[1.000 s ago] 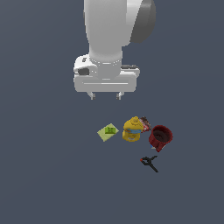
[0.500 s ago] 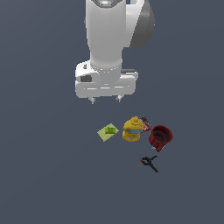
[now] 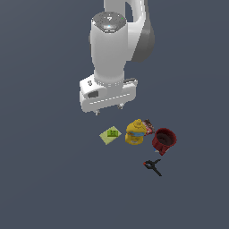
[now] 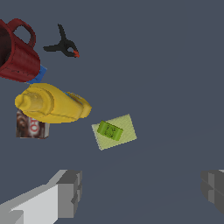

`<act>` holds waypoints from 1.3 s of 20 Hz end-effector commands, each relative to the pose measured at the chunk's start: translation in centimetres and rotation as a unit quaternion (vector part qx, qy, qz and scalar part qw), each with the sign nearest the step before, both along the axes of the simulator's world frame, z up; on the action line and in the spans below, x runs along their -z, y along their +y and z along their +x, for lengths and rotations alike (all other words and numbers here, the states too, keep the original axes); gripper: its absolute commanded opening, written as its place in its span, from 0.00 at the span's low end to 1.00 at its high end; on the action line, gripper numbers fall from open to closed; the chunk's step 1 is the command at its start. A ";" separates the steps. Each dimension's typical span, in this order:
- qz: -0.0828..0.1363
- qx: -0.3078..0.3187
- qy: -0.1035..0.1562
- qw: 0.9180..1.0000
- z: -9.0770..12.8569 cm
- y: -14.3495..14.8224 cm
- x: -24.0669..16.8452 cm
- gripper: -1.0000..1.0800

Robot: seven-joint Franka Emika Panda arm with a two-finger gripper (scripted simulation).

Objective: Pick up a designated object from a clutter of objects.

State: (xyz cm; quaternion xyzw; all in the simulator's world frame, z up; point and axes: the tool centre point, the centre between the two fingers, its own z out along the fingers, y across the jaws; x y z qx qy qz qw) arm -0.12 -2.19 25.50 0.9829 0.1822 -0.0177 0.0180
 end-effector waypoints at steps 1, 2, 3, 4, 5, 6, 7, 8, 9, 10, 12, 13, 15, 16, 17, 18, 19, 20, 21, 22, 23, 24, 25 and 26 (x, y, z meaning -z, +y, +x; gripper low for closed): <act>0.001 -0.033 0.001 0.999 0.1 0.0 1.0 0.96; 0.002 -0.046 0.001 0.999 0.1 0.0 1.4 0.96; 0.002 -0.059 0.001 0.998 0.1 0.1 1.8 0.96; 0.003 -0.072 0.001 0.997 0.2 0.1 2.3 0.96; 0.003 -0.086 0.001 0.996 0.2 0.1 2.7 0.96; 0.004 -0.099 0.002 0.995 0.2 0.1 3.1 0.96; 0.004 -0.112 0.002 0.994 0.2 0.1 3.5 0.96; 0.005 -0.125 0.002 0.992 0.2 0.1 3.9 0.96; 0.005 -0.138 0.002 0.990 0.2 0.2 4.3 0.96; 0.006 -0.150 0.003 0.989 0.2 0.2 4.7 0.96; 0.007 -0.176 0.003 0.984 0.2 0.2 5.5 0.96; 0.007 -0.189 0.003 0.982 0.2 0.2 5.9 0.96; 0.009 -0.215 0.003 0.977 0.2 0.3 6.7 0.96; 0.009 -0.228 0.003 0.974 0.1 0.3 7.1 0.96; 0.010 -0.240 0.003 0.971 0.1 0.3 7.5 0.96; 0.010 -0.253 0.004 0.967 0.1 0.4 7.9 0.96; 0.011 -0.266 0.004 0.964 0.0 0.4 8.3 0.96; 0.012 -0.278 0.004 0.960 0.0 0.4 8.6 0.96; 0.012 -0.291 0.004 0.957 0.0 0.4 9.0 0.96; 0.013 -0.303 0.004 0.953 -0.1 0.5 9.4 0.96; 0.013 -0.315 0.004 0.949 -0.1 0.5 9.8 0.96; 0.014 -0.328 0.004 0.945 -0.2 0.5 10.2 0.96; 0.015 -0.340 0.004 0.940 -0.2 0.6 10.6 0.96; 0.015 -0.352 0.004 0.936 -0.3 0.6 11.0 0.96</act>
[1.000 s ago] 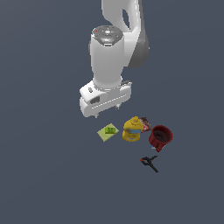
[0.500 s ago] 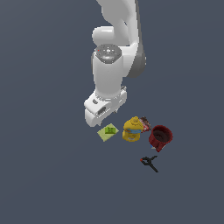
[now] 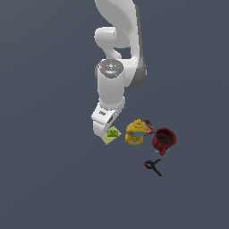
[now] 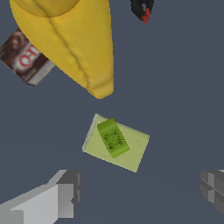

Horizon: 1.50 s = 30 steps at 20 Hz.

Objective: Pick up a designated object from a clutter of objects.

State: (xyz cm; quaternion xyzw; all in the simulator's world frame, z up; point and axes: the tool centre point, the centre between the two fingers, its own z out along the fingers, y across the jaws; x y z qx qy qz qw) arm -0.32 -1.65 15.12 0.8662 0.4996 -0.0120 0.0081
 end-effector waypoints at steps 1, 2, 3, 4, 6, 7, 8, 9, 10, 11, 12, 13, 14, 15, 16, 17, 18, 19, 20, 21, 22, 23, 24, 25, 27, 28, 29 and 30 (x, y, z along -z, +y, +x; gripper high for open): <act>0.002 -0.033 0.000 0.999 -0.1 0.1 1.0 0.96; 0.003 -0.046 0.000 0.999 -0.2 0.1 1.3 0.96; 0.003 -0.059 0.000 0.998 -0.3 0.1 1.7 0.96; 0.004 -0.072 0.000 0.997 -0.3 0.2 2.1 0.96; 0.005 -0.098 0.000 0.995 -0.5 0.3 2.9 0.96; 0.006 -0.111 -0.001 0.994 -0.6 0.3 3.2 0.96; 0.007 -0.124 -0.001 0.992 -0.7 0.3 3.6 0.96; 0.008 -0.136 -0.001 0.991 -0.7 0.4 3.9 0.96; 0.008 -0.148 -0.001 0.989 -0.8 0.4 4.3 0.96; 0.009 -0.158 -0.001 0.987 -0.9 0.4 4.6 0.96; 0.010 -0.168 -0.001 0.986 -1.0 0.5 4.9 0.96; 0.010 -0.178 -0.002 0.984 -1.0 0.5 5.1 0.96; 0.011 -0.187 -0.002 0.982 -1.1 0.5 5.4 0.96; 0.011 -0.195 -0.002 0.981 -1.2 0.6 5.6 0.96; 0.012 -0.202 -0.002 0.979 -1.2 0.6 5.8 0.96; 0.012 -0.209 -0.002 0.978 -1.3 0.6 6.0 0.96; 0.013 -0.215 -0.002 0.977 -1.3 0.6 6.2 0.96; 0.013 -0.221 -0.002 0.975 -1.4 0.7 6.3 0.96; 0.013 -0.225 -0.003 0.974 -1.4 0.7 6.5 0.96; 0.013 -0.230 -0.003 0.973 -1.5 0.7 6.6 0.96; 0.014 -0.233 -0.003 0.972 -1.5 0.7 6.7 0.96; 0.014 -0.236 -0.003 0.972 -1.5 0.7 6.8 0.96; 0.014 -0.238 -0.003 0.971 -1.6 0.7 6.8 0.96; 0.014 -0.240 -0.003 0.971 -1.6 0.7 6.9 0.96; 0.014 -0.241 -0.003 0.970 -1.6 0.7 6.9 0.96; 0.014 -0.239 -0.003 0.971 -1.6 0.7 6.9 0.96; 0.014 -0.239 -0.003 0.971 -1.6 0.7 6.9 0.96; 0.014 -0.239 -0.003 0.971 -1.6 0.7 7.0 0.96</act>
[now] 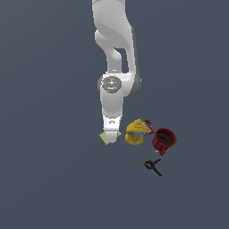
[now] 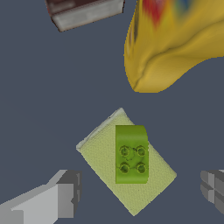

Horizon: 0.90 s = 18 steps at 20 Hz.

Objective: Pick up a designated object from a clutter of objects.

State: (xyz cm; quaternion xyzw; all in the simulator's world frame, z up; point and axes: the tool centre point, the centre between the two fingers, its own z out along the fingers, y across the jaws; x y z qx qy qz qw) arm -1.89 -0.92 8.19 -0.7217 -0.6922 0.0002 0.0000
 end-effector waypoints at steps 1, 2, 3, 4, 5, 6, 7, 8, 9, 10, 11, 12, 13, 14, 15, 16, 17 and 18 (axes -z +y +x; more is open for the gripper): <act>0.000 0.000 0.000 1.000 0.0 0.0 0.2 0.96; 0.000 0.000 0.000 1.000 0.0 0.0 0.4 0.96; 0.000 0.000 0.000 1.000 0.0 0.0 0.7 0.96; 0.000 0.000 0.000 1.000 0.0 0.0 1.0 0.96; 0.000 -0.001 0.000 1.000 -0.1 0.0 1.4 0.96; 0.000 -0.001 0.000 1.000 -0.1 0.0 1.8 0.96; 0.000 -0.001 0.000 1.000 -0.1 0.0 2.3 0.96; 0.000 -0.001 0.000 1.000 -0.1 0.0 2.8 0.96; 0.000 -0.002 0.000 1.000 -0.1 0.0 3.3 0.96; 0.000 -0.002 0.000 1.000 -0.1 0.0 3.7 0.96; 0.000 -0.002 0.000 1.000 -0.1 0.0 4.1 0.96; 0.000 -0.002 0.000 1.000 -0.1 0.0 4.4 0.96; 0.000 -0.002 0.000 1.000 -0.1 0.0 4.6 0.96; 0.000 -0.002 0.000 1.000 -0.1 0.0 4.8 0.96; 0.000 -0.002 0.000 1.000 -0.1 0.0 4.9 0.96; 0.000 -0.002 0.000 1.000 -0.1 0.0 5.0 0.96; 0.000 -0.002 0.000 1.000 -0.1 0.0 5.0 0.96; 0.000 -0.002 0.000 1.000 -0.1 0.0 5.0 0.00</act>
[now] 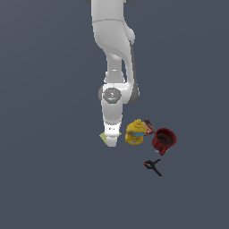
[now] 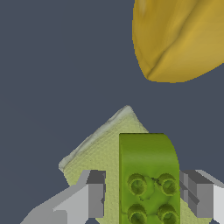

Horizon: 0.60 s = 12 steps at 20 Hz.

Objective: Pick up a designated object from a clutter of objects.

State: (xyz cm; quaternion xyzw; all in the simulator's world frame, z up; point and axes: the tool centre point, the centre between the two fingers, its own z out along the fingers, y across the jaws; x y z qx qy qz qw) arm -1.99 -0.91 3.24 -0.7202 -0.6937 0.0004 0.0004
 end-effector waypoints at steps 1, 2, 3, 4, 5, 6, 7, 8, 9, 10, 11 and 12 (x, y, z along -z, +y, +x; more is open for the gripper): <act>0.000 0.000 -0.001 1.000 0.0 0.0 0.1 0.00; 0.000 0.000 -0.001 1.000 0.0 0.0 0.1 0.00; 0.000 0.000 -0.001 1.000 0.0 0.0 0.1 0.00; 0.000 0.000 -0.001 1.000 0.0 0.0 0.1 0.00; 0.000 0.000 -0.001 1.000 0.0 0.0 0.1 0.00; 0.000 0.000 -0.001 1.000 0.0 0.0 0.1 0.00; 0.000 0.000 -0.001 1.000 0.0 0.0 0.1 0.00; 0.000 0.000 -0.001 1.000 0.0 0.0 0.1 0.00; 0.000 0.000 -0.001 1.000 0.0 0.0 0.1 0.00; 0.000 0.000 -0.001 1.000 0.1 0.0 0.0 0.00; 0.000 0.000 -0.001 1.000 0.1 0.0 0.0 0.00; 0.000 0.000 -0.001 1.000 0.1 0.0 -0.1 0.00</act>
